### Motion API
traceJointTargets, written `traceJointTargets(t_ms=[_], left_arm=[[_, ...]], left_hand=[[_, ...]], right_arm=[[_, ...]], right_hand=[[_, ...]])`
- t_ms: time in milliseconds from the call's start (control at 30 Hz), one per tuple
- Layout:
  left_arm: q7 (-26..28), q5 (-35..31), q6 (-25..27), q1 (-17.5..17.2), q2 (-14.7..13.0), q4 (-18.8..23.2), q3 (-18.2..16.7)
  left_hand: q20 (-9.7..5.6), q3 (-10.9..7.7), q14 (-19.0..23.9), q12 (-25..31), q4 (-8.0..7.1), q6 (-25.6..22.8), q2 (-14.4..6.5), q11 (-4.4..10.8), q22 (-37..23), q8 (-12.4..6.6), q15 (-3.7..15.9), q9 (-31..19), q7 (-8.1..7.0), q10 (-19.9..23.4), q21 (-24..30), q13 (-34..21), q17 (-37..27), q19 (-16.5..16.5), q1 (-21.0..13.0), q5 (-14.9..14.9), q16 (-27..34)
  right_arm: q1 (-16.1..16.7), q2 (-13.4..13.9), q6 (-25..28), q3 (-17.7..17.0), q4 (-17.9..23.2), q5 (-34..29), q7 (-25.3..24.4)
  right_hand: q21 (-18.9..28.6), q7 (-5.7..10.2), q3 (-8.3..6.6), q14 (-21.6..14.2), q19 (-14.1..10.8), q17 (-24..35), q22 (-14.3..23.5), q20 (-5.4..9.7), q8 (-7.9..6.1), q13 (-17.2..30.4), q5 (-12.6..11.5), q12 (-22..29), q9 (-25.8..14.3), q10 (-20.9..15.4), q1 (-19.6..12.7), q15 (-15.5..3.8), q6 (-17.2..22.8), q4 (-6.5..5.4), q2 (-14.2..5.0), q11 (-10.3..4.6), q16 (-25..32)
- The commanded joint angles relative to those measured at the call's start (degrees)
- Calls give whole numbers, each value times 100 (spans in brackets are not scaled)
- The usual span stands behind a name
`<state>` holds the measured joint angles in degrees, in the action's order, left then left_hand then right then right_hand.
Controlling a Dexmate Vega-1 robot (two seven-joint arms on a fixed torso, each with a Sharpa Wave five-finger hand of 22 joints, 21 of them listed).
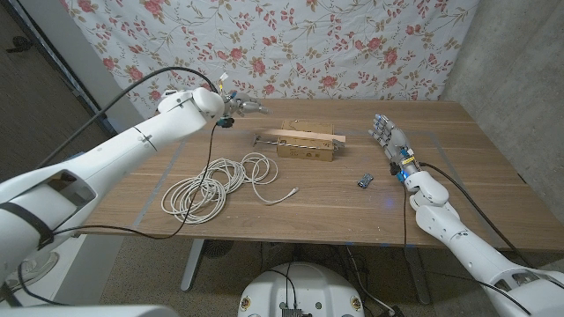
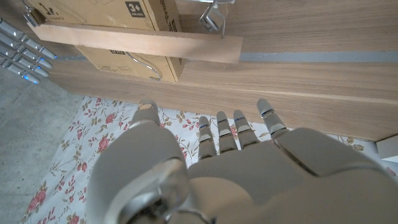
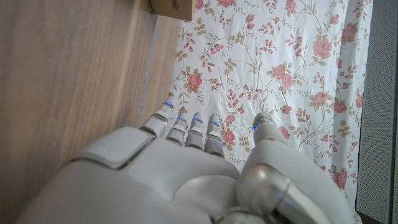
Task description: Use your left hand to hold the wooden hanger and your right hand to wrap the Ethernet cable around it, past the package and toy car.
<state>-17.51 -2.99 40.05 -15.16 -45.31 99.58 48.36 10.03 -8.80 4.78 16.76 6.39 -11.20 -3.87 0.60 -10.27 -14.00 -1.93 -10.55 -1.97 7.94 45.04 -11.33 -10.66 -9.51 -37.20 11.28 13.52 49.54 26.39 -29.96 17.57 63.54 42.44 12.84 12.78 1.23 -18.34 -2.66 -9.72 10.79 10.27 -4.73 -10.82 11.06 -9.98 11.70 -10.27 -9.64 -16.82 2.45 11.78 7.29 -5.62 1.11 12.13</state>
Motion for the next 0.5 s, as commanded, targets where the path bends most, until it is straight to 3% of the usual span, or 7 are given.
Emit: traceJointTargets(t_ms=[33, 500], left_arm=[[-991, -1025, 585, 809, -3, 104, 847], [-1981, -2062, 804, 1353, 151, 66, 1450]], left_hand=[[24, -6, 54, 18, 56, -134, 75, 12, -28, -34, 12, -10, -11, 89, -24, -27, -2, 60, -77, 30, -5], [9, 45, 34, -40, 206, -270, 294, 50, -23, 21, 52, -17, -93, 108, -95, -30, 3, 160, -298, 133, -72]], right_arm=[[205, 5, -92, -56, 183, 28, -109], [381, 44, -161, -101, 363, 32, -194]], right_hand=[[-2, 0, 32, -50, -53, 35, 18, -6, -29, 20, -11, 41, -21, -57, 23, 17, 75, -8, -6, -10, 41], [0, 5, 43, -74, -80, 40, 18, -5, -31, 22, -12, 43, -22, -88, 43, 32, 92, -14, -8, 6, 45]])
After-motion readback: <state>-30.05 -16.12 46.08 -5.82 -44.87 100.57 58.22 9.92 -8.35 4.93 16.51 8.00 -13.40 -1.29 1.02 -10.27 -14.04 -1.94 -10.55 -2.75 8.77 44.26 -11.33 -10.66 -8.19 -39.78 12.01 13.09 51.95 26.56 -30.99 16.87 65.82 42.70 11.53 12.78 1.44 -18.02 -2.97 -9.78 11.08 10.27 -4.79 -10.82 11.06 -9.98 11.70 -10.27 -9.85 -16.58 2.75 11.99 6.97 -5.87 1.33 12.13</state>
